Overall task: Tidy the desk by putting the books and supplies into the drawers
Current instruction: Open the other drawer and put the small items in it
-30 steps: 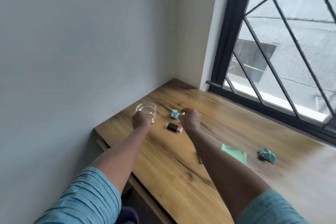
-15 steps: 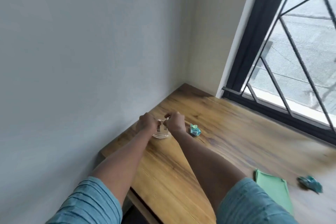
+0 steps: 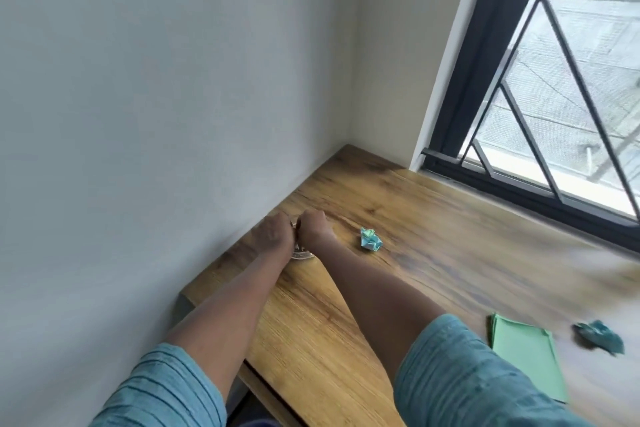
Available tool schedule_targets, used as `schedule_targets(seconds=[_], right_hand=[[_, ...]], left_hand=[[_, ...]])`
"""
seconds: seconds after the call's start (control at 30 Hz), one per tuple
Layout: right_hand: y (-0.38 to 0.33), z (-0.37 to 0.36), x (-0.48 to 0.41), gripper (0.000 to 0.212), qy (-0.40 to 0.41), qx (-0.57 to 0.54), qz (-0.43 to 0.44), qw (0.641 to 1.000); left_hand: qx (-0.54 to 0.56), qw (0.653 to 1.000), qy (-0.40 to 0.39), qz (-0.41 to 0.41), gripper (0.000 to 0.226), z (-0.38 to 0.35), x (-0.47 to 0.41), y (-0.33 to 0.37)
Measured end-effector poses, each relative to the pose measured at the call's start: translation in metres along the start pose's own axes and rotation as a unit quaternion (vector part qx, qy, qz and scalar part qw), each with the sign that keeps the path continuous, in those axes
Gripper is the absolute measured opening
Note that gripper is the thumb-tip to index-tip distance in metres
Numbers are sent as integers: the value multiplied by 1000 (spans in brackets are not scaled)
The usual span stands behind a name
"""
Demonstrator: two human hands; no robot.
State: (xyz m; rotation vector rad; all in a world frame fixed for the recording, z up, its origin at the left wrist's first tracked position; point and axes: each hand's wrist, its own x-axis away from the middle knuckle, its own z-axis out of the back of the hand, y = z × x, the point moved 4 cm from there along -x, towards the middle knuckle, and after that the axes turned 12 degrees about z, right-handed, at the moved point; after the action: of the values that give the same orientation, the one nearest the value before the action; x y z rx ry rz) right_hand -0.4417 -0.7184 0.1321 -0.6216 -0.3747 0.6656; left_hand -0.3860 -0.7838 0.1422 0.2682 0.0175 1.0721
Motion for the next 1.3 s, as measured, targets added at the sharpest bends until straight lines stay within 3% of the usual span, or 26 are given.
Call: schedule_targets(seconds=[0.27, 0.4, 0.5, 0.67, 0.87, 0.9, 1.0, 1.1, 1.3], right_hand=[[23, 46, 36, 32, 74, 21, 6, 997], [58, 86, 74, 26, 104, 38, -27, 994], [89, 101, 107, 20, 69, 87, -76, 991], [132, 102, 168, 27, -24, 133, -165, 977], [147, 87, 204, 12, -57, 144, -211, 965], [147, 84, 205, 18, -54, 143, -214, 965], [137, 81, 200, 5, -6, 150, -200, 968], [124, 82, 181, 19, 70, 105, -198, 972], [73, 72, 128, 11, 181, -82, -136, 971]], left_hand=[[42, 998, 26, -47, 29, 6, 31, 17], [86, 976, 62, -190, 28, -1, 87, 49], [105, 955, 55, -271, 30, -17, 133, 74], [93, 933, -36, -345, 27, -50, 194, 95], [87, 933, -106, -334, 28, -74, 222, 88], [91, 933, -105, -332, 28, -75, 222, 85], [102, 935, -88, -329, 27, -69, 217, 73], [121, 940, -68, -312, 29, -57, 199, 57], [159, 956, -11, -247, 29, -33, 145, 10]])
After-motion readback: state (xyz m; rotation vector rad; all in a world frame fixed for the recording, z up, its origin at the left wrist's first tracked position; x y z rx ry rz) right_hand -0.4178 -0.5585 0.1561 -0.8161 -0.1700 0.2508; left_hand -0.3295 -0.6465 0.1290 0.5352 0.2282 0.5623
